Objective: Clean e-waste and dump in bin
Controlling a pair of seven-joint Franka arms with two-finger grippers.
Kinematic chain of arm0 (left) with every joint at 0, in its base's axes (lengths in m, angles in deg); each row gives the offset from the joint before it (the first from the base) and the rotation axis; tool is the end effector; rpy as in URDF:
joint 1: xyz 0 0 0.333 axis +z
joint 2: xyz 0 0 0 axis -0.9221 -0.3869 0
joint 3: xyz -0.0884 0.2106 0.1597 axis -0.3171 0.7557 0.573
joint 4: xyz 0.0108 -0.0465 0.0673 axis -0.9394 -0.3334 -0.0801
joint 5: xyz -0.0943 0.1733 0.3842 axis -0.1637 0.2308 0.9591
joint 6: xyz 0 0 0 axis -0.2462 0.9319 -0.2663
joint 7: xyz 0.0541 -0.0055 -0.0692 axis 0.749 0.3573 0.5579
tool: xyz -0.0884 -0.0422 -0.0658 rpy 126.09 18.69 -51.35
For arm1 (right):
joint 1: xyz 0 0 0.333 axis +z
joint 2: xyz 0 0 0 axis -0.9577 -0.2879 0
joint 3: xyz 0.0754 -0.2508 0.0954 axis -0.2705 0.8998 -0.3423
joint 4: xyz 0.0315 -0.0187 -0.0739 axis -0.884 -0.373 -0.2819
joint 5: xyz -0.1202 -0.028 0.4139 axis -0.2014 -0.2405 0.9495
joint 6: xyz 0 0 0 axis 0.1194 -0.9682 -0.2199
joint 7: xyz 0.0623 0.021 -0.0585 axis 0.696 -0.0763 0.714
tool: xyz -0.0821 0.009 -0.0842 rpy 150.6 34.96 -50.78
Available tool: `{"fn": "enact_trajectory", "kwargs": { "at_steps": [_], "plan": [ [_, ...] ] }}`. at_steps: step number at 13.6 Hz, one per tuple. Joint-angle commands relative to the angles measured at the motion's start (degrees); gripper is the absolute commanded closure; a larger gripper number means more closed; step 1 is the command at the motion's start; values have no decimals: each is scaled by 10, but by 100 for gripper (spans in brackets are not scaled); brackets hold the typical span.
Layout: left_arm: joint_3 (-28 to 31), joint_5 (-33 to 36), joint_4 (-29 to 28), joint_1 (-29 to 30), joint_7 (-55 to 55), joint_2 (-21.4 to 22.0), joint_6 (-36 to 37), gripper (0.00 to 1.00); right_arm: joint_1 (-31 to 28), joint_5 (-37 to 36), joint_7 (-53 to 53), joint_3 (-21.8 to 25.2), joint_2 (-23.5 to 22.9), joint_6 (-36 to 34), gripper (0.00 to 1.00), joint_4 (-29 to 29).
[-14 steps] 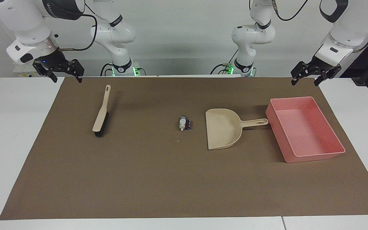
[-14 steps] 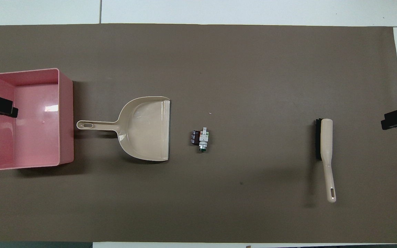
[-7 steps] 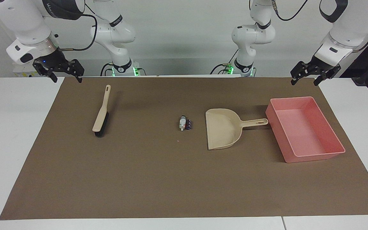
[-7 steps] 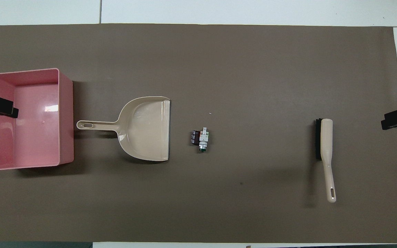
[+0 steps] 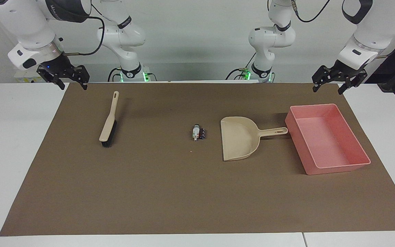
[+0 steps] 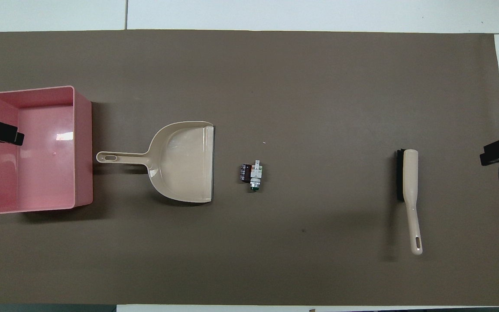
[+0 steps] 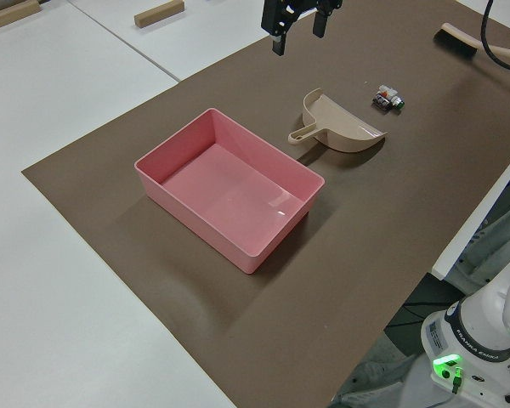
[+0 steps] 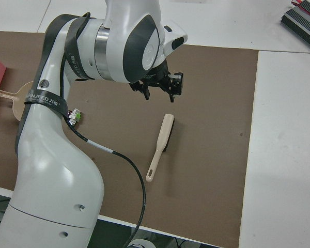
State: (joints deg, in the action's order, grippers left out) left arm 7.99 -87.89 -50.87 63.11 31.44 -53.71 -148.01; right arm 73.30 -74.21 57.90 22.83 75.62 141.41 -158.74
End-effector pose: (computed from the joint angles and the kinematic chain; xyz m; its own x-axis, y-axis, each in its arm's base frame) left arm 0.5835 -0.0203 0.5865 0.9459 -0.3243 -0.0097 -0.3239 -0.9457 0.0262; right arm 0.5514 -0.0593 0.5564 0.9919 -0.0161 -0.1257 -0.0126 -0.9995 0.0285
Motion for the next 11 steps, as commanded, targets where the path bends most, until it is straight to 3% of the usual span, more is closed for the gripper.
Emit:
{"fn": "enact_trajectory", "kwargs": {
  "at_steps": [1,2,4,6,9,11],
  "plan": [
    [2,-3,-19,-4,-147,4,-34,2,-33,11,16,0,35,43,93,-65],
    [0,-3,-40,-4,-209,13,-60,2,-42,11,16,1,45,59,100,-87],
    [-2,-3,-92,-16,-328,34,-114,2,-59,11,26,1,63,100,100,-148],
    [-2,-3,-110,-32,-421,26,-145,2,-79,11,29,1,75,167,100,-233],
    [-2,-7,-147,-54,-576,1,-181,4,-65,12,23,-2,62,177,100,-238],
    [-3,-11,-164,-69,-617,-26,-199,7,-63,32,21,-3,65,175,100,-243]
  ]
}}
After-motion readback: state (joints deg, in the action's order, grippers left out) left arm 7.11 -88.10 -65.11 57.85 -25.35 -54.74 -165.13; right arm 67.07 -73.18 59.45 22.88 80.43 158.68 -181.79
